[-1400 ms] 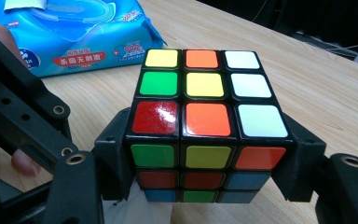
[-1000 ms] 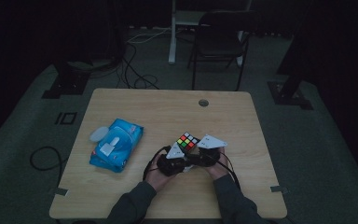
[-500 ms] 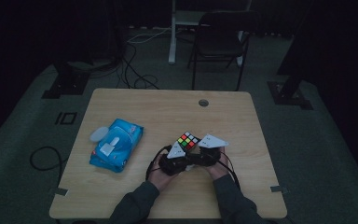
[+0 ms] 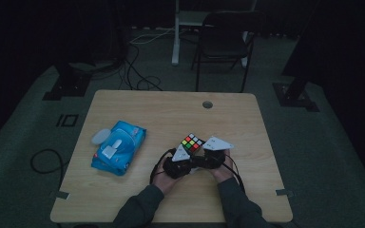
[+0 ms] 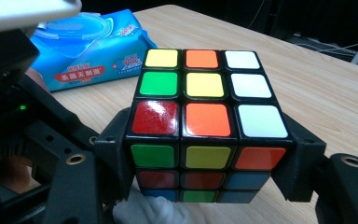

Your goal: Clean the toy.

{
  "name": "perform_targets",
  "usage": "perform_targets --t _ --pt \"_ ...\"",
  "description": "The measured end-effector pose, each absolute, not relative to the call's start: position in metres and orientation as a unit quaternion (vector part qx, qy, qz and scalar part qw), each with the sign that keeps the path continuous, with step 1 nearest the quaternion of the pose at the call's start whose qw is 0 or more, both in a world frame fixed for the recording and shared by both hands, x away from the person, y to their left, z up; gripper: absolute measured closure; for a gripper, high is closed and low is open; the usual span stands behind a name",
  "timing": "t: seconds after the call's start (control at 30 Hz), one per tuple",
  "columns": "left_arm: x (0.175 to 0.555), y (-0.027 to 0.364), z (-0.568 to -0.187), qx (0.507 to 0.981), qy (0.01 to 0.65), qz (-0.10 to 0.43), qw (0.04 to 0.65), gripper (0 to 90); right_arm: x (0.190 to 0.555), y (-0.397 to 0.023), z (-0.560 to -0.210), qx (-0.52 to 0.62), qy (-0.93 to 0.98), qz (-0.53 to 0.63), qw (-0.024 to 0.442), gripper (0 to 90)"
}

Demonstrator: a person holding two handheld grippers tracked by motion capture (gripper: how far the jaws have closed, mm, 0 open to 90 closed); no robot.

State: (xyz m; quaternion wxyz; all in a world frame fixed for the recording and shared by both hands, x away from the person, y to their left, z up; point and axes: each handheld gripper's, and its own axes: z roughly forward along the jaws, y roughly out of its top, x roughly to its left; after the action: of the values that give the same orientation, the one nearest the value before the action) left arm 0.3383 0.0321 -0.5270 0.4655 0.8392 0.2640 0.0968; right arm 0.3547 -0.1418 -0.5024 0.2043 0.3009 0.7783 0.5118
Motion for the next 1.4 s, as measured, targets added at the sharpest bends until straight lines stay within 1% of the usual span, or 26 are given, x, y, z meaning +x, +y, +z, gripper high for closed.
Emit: perform_targets --t 0.4,1.17,1.4 --pt "0.3333 0.0349 -0.5175 0.828 0.264 0.107 0.483 85.8 0.3553 -0.144 -0.5014 0.304 0.774 0.517 0.206 34.2" --pt "0.3372 0.0273 -0.5199 0.82 0.266 0.107 0.496 85.7 0.356 -0.1433 -0.5029 0.314 0.768 0.522 0.197 34.2" --pt "0.3377 0.0269 -0.523 0.827 0.263 0.109 0.484 85.7 0.3561 -0.1442 -0.5026 0.315 0.767 0.523 0.197 34.2"
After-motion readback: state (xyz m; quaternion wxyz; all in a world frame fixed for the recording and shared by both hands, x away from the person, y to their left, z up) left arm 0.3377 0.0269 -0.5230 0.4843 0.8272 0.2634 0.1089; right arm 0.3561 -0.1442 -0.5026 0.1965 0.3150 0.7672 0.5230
